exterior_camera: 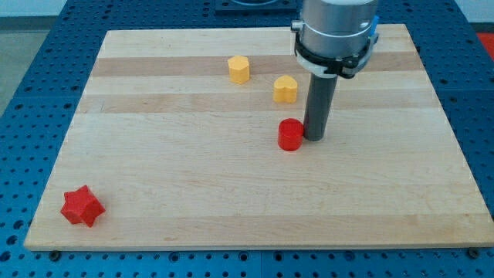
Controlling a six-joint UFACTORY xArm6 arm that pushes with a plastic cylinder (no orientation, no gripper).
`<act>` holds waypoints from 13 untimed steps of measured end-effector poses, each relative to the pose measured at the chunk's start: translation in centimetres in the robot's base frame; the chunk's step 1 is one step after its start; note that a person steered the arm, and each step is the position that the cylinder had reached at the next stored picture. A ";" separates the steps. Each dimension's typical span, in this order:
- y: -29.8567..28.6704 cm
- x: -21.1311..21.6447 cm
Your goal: Slide the red circle into the red star
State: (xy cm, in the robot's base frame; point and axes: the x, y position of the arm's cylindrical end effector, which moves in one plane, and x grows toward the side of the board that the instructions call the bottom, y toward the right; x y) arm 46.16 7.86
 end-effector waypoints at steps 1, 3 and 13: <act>-2.3 0.8; -6.6 0.8; -26.8 1.1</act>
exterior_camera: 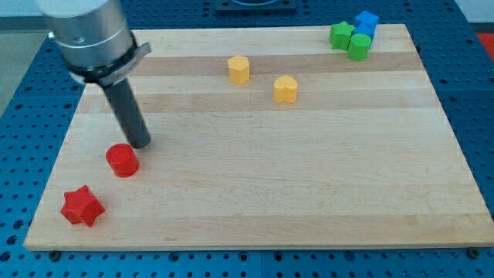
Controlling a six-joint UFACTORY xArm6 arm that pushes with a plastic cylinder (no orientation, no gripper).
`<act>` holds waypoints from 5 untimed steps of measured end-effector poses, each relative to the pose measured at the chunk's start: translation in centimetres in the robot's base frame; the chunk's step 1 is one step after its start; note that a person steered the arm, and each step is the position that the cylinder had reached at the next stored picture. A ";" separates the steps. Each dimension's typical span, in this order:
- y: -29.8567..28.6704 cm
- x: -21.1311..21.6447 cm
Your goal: Slide the red circle into the red star
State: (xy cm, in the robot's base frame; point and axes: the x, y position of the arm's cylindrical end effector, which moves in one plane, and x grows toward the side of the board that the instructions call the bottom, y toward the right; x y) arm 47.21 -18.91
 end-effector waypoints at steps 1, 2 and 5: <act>-0.3 2.0; -0.3 2.7; -0.3 5.4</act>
